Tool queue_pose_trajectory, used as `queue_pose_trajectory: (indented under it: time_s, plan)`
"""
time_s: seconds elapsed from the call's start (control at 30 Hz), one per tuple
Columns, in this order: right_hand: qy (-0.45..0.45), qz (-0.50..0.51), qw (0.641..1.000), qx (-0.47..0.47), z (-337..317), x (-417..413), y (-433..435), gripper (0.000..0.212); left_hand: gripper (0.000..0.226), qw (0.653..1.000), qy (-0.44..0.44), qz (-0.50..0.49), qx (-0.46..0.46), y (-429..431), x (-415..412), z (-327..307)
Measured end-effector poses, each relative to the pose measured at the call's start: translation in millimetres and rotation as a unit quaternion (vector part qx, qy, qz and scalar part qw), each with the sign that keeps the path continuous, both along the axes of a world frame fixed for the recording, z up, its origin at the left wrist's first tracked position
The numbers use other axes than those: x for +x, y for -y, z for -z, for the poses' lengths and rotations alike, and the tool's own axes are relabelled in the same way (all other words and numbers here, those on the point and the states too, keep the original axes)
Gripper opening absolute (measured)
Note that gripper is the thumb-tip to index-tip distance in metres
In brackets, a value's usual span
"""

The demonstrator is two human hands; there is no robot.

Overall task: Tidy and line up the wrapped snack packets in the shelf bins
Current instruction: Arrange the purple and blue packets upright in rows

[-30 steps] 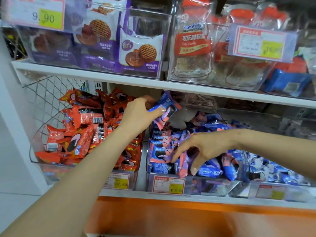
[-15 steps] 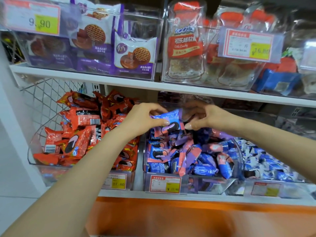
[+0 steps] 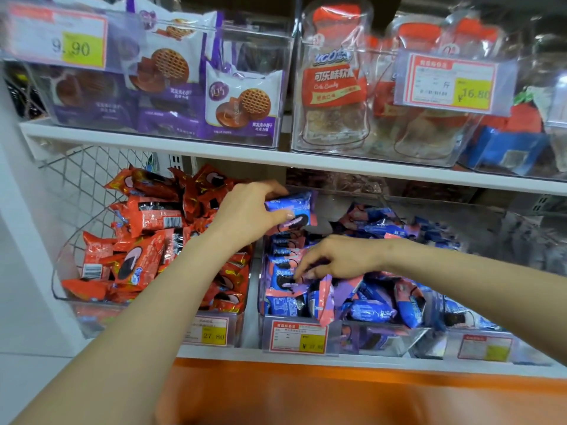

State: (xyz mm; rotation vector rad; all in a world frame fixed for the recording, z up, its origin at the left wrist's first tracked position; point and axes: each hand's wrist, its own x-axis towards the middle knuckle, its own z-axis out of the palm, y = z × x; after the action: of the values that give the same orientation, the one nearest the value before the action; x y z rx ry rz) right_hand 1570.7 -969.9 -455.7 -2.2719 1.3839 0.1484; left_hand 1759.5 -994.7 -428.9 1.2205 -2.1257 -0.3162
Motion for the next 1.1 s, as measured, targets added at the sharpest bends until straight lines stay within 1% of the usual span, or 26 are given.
queue_pose_trajectory:
  time_s: [0.13, 0.2, 0.23, 0.3, 0.37, 0.43, 0.5, 0.57, 0.67, 0.7, 0.77, 0.83, 0.9, 0.97, 1.0, 1.03, 1.07, 1.1]
  plan:
    - [-0.069, 0.005, 0.989, 0.127, 4, 10, 7, 0.034, 0.036, 1.0, -0.013, 0.006, 0.005, -1, 2, 1]
    - [-0.123, 0.002, 0.981, 0.151, 4, 6, 9, 0.047, 0.036, 1.0, -0.015, 0.009, 0.006, -2, 3, 3]
    - [-0.143, 0.0, 0.978, 0.154, 3, 3, 11, 0.048, 0.036, 1.0, -0.014, 0.012, 0.006, -2, 3, 3]
    - [-0.161, -0.003, 0.974, 0.16, 1, -5, 12, 0.037, 0.037, 1.0, -0.01, 0.018, 0.013, -2, 3, 5]
    - [-0.142, 0.003, 0.975, 0.173, -3, -10, 12, 0.032, 0.037, 1.0, -0.009, 0.021, 0.016, 0, 3, 5]
    - [-0.069, 0.029, 0.98, 0.186, -6, -7, 12, 0.032, 0.036, 1.0, -0.01, 0.019, 0.012, 1, 3, 5]
    - [-0.009, 0.054, 0.979, 0.199, -8, -1, 12, 0.038, 0.036, 1.0, -0.013, 0.012, 0.005, 2, 2, 5]
    - [-0.002, 0.033, 0.977, 0.212, -11, 6, 11, 0.041, 0.035, 1.0, -0.017, 0.008, 0.0, 2, 1, 4]
    - [-0.032, -0.03, 0.97, 0.24, -19, 4, 4, 0.043, 0.035, 1.0, -0.025, 0.006, 0.001, 2, 2, 4]
    - [-0.046, -0.045, 0.972, 0.226, -21, 2, -1, 0.044, 0.035, 1.0, -0.027, 0.003, 0.001, 1, 2, 4]
    - [-0.054, -0.076, 0.985, 0.142, -20, -5, -10, 0.041, 0.034, 0.999, -0.032, -0.009, 0.002, 1, 3, 3]
    - [-0.018, -0.078, 0.995, 0.058, -16, -13, -20, 0.03, 0.033, 0.999, -0.044, -0.025, 0.002, 1, 5, 3]
    - [0.048, -0.033, 0.998, 0.035, -22, -21, -29, 0.018, 0.034, 0.997, -0.067, -0.042, 0.007, 2, 6, 2]
    - [0.127, 0.03, 0.991, 0.016, -33, -32, -29, 0.012, 0.037, 0.993, -0.095, -0.061, 0.014, 2, 7, 3]
    - [0.155, 0.061, 0.986, -0.012, -38, -36, -24, 0.011, 0.039, 0.991, -0.108, -0.071, 0.018, 2, 7, 2]
    - [0.161, 0.092, 0.981, -0.057, -41, -41, -14, 0.01, 0.039, 0.989, -0.119, -0.08, 0.021, 2, 7, 2]
    - [0.138, 0.119, 0.976, -0.119, -42, -43, 0, 0.012, 0.039, 0.988, -0.127, -0.088, 0.026, 2, 8, 2]
    - [0.092, 0.141, 0.967, -0.189, -40, -44, 15, 0.015, 0.039, 0.986, -0.131, -0.095, 0.03, 2, 8, 2]
